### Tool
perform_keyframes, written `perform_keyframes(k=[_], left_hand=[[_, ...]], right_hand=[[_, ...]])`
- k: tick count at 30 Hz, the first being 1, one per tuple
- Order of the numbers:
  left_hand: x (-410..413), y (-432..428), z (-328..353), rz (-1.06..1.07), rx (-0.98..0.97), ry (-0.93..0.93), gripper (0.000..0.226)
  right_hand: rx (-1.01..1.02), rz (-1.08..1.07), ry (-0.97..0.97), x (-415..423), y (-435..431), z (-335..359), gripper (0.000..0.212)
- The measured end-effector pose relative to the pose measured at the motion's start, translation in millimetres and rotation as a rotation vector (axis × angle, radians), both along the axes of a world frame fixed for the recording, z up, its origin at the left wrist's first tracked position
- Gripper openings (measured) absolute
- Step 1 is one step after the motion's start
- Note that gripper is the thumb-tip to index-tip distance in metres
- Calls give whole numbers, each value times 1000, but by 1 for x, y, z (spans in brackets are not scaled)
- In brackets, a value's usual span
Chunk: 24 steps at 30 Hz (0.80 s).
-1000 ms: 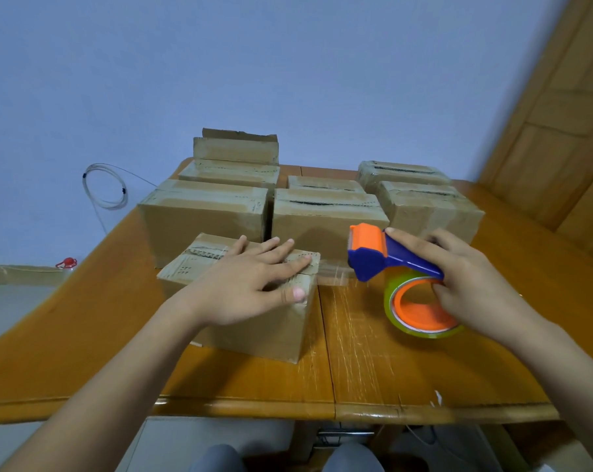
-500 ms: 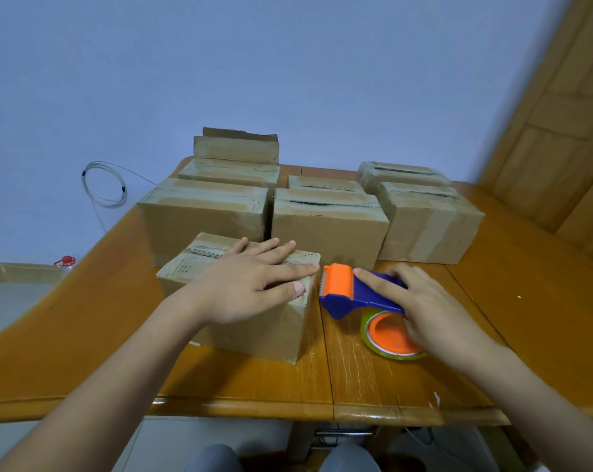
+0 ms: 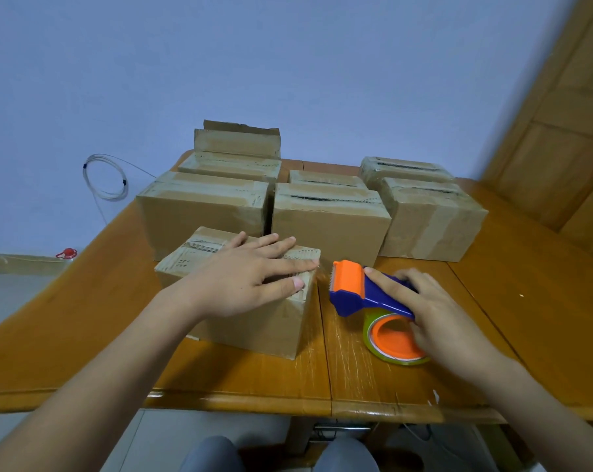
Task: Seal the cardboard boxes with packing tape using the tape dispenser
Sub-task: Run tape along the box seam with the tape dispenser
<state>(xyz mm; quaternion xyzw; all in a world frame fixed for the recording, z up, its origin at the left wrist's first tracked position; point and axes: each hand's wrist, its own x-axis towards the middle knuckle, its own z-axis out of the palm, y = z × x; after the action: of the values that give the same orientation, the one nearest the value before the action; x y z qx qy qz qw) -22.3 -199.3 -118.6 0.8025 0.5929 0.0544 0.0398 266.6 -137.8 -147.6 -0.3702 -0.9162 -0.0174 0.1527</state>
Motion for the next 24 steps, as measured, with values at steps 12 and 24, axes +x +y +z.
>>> perform_keyframes(k=[12, 24], left_hand=[[-1, -1, 2, -3, -24, -12, 65], [3, -3, 3, 14, -15, -6, 49]], right_hand=[[-53, -111, -49, 13, -12, -1, 92], [2, -91, -159, -9, -10, 5, 77]])
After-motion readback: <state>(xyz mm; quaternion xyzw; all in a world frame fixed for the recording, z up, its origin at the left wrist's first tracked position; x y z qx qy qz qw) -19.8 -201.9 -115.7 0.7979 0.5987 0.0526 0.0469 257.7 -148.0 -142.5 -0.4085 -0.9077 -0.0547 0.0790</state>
